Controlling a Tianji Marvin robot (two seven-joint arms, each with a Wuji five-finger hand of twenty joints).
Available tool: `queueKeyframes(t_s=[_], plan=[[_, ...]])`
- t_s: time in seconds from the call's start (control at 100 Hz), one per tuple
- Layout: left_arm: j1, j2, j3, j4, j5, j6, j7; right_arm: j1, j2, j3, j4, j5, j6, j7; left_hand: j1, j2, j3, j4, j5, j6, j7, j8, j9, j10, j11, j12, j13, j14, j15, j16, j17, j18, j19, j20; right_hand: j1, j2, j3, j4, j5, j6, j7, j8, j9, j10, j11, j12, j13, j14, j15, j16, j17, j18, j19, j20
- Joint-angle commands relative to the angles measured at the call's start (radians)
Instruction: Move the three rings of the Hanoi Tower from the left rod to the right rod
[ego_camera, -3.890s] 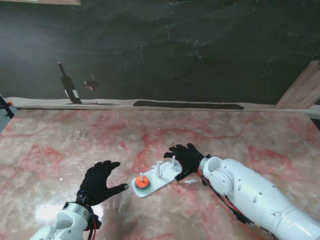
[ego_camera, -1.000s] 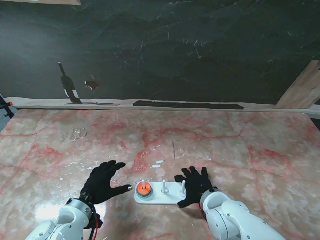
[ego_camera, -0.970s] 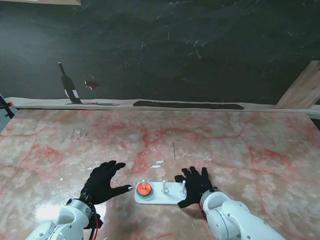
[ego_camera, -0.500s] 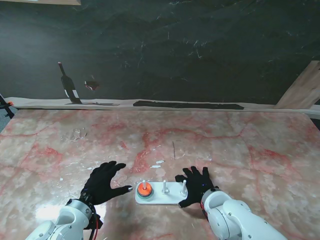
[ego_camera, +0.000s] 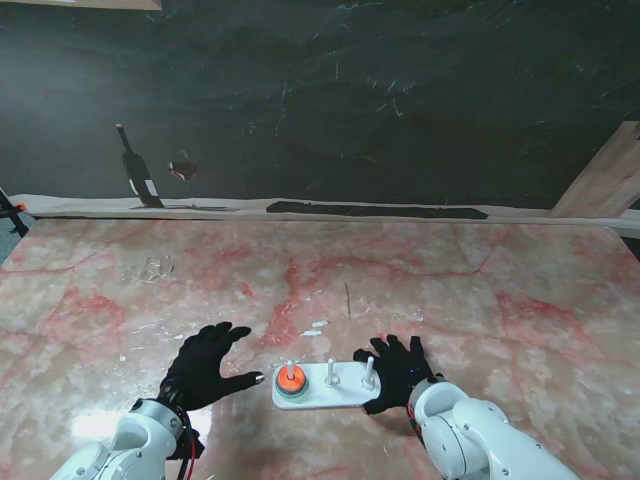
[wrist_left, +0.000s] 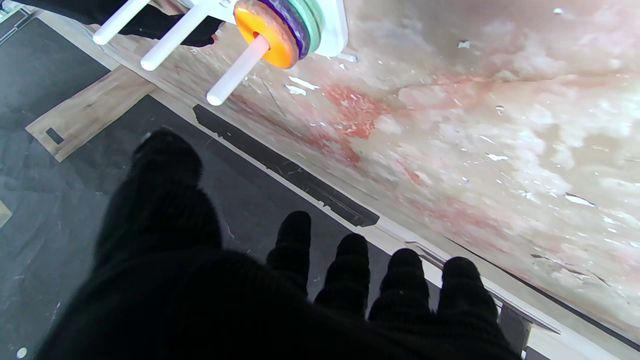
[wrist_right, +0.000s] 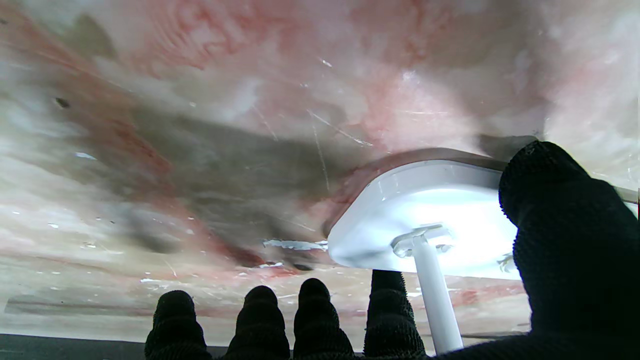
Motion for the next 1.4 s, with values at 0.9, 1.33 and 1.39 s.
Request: queueKeyframes(t_s=[0.9, 1.33, 1.39], plan=[[0.014, 0.005, -0.010, -0.011, -0.002, -0.012, -0.014, -0.281, -0.020, 0.266, -0.296, -0.042, -0.002, -0.040, -0.022, -0.017, -0.014, 0.007, -0.031, -0.017, -0.029, 0.008, -0.028, -0.038, -0.027, 0.012, -0.011, -0.026, -0.030, -0.018, 0.000, -0.012, -0.023, -0.019, -0.030, -0.024, 0.040, 0.008, -0.014, -0.003, 0.057, -0.041, -0.005, -0.015, 0.000, -0.021, -0.016, 0.015, 0.001, 0.012, -0.007, 0.036, -0.014, 0.059], [-0.026, 0.015, 0.027, 0.021, 0.016, -0.070, -0.039, -0.448, -0.071, 0.359, -0.496, 0.160, 0.093, -0.257, -0.023, -0.175, 0.003, 0.026, -0.037, 0.048, -0.064, -0.026, 0.021, -0.058, 0.138, 0.095, -0.013, -0.022, -0.007, 0.051, -0.004, -0.004, -0.010, 0.001, 0.095, 0.010, -0.038, 0.013, 0.094, 0.008, 0.054, -0.196, 0.123, -0.093, 0.189, -0.139, 0.066, 0.017, 0.001, 0.001, -0.034, 0.001, 0.080, 0.141], [-0.036, 0.019, 0.035, 0.027, 0.020, -0.078, -0.054, -0.466, -0.078, 0.354, -0.504, 0.185, 0.103, -0.298, -0.017, -0.195, 0.000, 0.021, -0.043, 0.057, -0.077, -0.031, 0.016, -0.061, 0.135, 0.095, -0.013, -0.021, -0.007, 0.053, -0.005, -0.002, -0.011, 0.001, 0.106, 0.012, -0.045, 0.014, 0.100, 0.010, 0.054, -0.210, 0.133, -0.092, 0.179, -0.143, 0.064, 0.017, 0.001, -0.002, -0.034, -0.005, 0.087, 0.144]])
